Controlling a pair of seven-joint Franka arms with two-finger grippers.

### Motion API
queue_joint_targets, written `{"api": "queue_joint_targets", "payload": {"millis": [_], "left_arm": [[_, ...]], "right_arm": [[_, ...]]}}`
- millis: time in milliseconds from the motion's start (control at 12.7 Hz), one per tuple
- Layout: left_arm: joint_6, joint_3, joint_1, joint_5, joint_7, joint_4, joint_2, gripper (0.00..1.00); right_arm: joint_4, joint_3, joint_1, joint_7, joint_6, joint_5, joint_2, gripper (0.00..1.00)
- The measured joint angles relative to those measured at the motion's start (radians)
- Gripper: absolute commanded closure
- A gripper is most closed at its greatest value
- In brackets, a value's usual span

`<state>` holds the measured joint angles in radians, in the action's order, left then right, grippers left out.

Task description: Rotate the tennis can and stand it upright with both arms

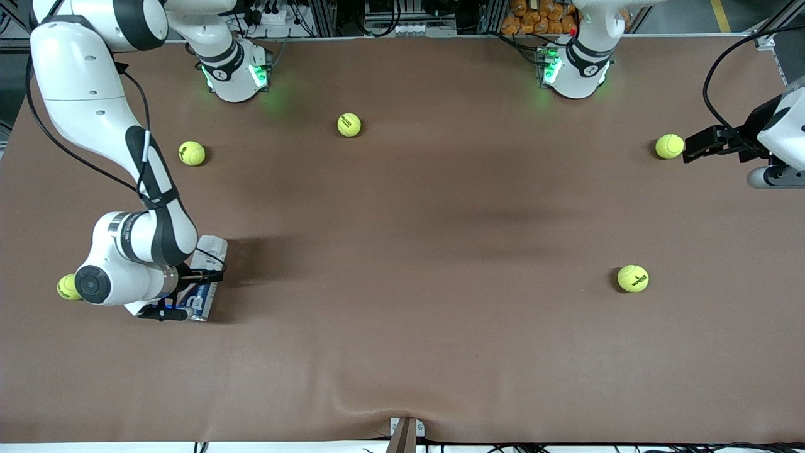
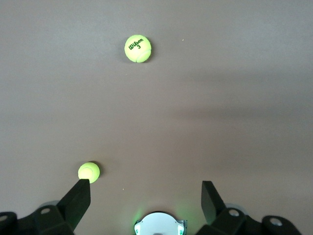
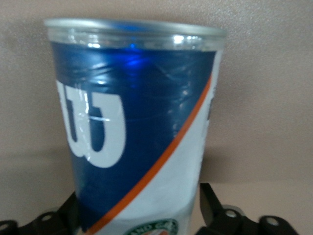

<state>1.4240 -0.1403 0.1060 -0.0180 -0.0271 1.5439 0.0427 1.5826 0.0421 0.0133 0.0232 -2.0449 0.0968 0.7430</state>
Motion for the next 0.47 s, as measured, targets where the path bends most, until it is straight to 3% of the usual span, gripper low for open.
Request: {"api": "queue_joint_targets", "payload": {"millis": [472], "left_arm": [[0.015,0.0,0.0,0.0,0.0,0.001,0.01,0.0]], "right_arm": [[-0.028,-0.022,0.019,0.018,-0.007,0.0,-0.01,0.24]]}}
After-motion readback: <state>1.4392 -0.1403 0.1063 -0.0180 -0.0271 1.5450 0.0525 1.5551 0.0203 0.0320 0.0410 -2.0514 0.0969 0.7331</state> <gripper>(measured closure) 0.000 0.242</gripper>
